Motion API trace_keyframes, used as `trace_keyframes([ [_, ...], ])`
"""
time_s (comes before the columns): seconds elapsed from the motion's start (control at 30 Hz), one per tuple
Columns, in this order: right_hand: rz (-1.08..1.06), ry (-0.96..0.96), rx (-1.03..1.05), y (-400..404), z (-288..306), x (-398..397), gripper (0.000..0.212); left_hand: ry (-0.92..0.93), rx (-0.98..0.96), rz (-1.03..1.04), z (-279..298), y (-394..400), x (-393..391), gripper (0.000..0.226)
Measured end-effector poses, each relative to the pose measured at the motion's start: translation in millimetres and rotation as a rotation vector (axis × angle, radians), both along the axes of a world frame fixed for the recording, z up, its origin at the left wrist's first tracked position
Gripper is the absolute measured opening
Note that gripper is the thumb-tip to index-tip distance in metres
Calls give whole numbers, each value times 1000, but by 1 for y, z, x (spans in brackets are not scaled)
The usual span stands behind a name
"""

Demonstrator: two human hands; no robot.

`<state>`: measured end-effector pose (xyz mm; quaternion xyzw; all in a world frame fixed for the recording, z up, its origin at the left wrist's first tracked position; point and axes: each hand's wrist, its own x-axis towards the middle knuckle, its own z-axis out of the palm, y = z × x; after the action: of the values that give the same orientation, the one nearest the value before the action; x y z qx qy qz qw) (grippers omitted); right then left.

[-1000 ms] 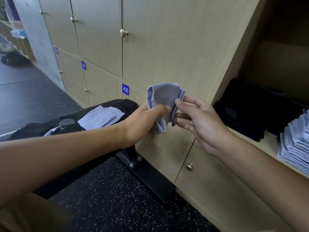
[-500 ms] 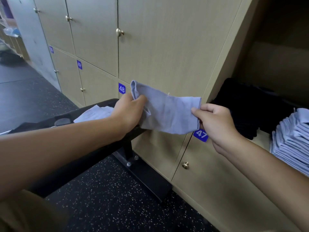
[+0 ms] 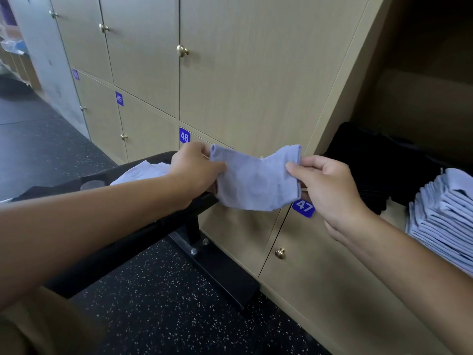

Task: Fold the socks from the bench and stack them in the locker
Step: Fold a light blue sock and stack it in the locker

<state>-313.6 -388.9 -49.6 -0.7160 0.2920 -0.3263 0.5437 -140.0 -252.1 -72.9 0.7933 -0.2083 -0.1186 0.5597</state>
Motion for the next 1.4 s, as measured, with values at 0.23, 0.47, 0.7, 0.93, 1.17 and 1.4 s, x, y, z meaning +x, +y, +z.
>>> trace_keyframes([
  [0.23,25,4,-24,7,-2,6,3,24,-152,-211,5,-16,-28,17],
  [0.47,69,49,-62,7,-6,8,2,31,-191,-295,8,-34,-44,21],
  [0.7,-23,42,-47,-4,-2,-5,1,48,-258,-400,12,-44,-60,12],
  [0.93,-109,61,-130,-14,-2,-23,24,96,-352,-501,17,-58,-82,20],
  [1.17,-100,149,-176,-33,-2,-51,24,-47,-301,-629,23,-66,-89,25],
  [1.4,24,143,-254,-56,11,-80,21,-383,-257,-619,26,-71,-55,40],
])
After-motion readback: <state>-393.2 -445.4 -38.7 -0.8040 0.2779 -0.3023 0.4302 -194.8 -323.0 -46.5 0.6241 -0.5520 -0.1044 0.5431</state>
